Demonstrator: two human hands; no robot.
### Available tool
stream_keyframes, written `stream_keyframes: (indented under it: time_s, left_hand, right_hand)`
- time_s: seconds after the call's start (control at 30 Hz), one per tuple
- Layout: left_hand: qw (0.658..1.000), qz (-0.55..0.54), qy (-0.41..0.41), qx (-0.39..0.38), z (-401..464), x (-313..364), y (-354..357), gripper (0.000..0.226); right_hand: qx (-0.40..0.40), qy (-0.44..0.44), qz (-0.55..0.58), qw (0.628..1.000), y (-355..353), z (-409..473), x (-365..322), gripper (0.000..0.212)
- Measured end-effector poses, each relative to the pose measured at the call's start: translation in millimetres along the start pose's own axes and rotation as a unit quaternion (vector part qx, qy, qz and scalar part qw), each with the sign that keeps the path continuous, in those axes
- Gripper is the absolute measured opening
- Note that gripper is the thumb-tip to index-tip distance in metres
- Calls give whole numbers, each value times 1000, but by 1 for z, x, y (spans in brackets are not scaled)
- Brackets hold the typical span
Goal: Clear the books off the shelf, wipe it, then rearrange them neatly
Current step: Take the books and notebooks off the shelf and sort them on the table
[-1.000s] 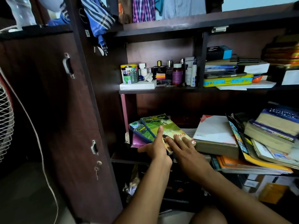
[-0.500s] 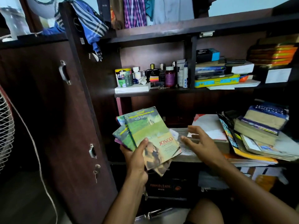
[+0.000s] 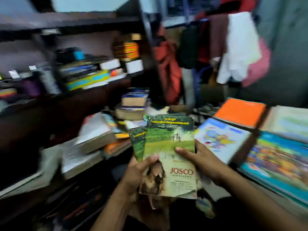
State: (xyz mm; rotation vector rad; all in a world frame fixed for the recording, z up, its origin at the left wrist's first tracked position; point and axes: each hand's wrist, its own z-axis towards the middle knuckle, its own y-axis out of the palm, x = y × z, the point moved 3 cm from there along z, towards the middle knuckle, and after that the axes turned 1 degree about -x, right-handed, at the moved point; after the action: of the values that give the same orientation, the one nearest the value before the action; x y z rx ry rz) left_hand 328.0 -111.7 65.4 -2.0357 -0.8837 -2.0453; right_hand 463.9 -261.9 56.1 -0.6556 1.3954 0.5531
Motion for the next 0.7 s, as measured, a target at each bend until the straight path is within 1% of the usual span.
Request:
stream_keyframes:
  time_s: [0.03, 0.1, 0.13, 0.2, 0.23, 0.27, 0.37, 0.43, 0.53, 0.6, 0.67, 0.7]
  left_hand:
    - [999, 22, -17, -21, 12, -8, 27, 44]
    - [997, 58, -31, -42, 27, -12, 63, 31]
    - [995, 76, -34, -53, 37, -14, 83, 29]
    - [993, 98, -28, -60, 55, -11, 108, 27]
    - [992, 107, -22, -63, 65, -8, 118, 28]
    - [991, 116, -21, -70, 76, -5, 126, 29]
    - [979, 180, -37, -92, 111, -1, 153, 26]
    - [967, 209, -75, -123, 131, -3, 163, 28]
    - [944, 256, -127, -163, 159, -16, 172, 37]
    - [936, 279, -124, -173, 177, -21, 172, 47]
    - [925, 299, -124, -198, 197, -24, 177, 72]
    - [919, 304, -127, -216, 204, -25, 184, 84]
  right_hand:
    - [26, 7, 19, 999, -27, -8, 8, 52]
    - [65, 19, 49, 997, -59, -11, 15, 49]
    - [85, 19, 61, 994, -76, -12, 17, 47]
    - [104, 11, 74, 992, -101, -8, 16, 31]
    - [117, 5, 78, 990, -111, -4, 13, 27]
    - [129, -4, 83, 988, -118, -1, 8, 29]
    - [201, -6, 107, 974, -137, 13, 11, 53]
    - [244, -9, 73, 967, -141, 25, 27, 64]
    - [271, -17, 41, 961, -141, 25, 35, 70]
    - [276, -15, 23, 961, -139, 21, 32, 71]
    - [271, -22, 13, 962, -140, 25, 34, 84]
    - [267, -27, 31, 963, -142, 28, 36, 91]
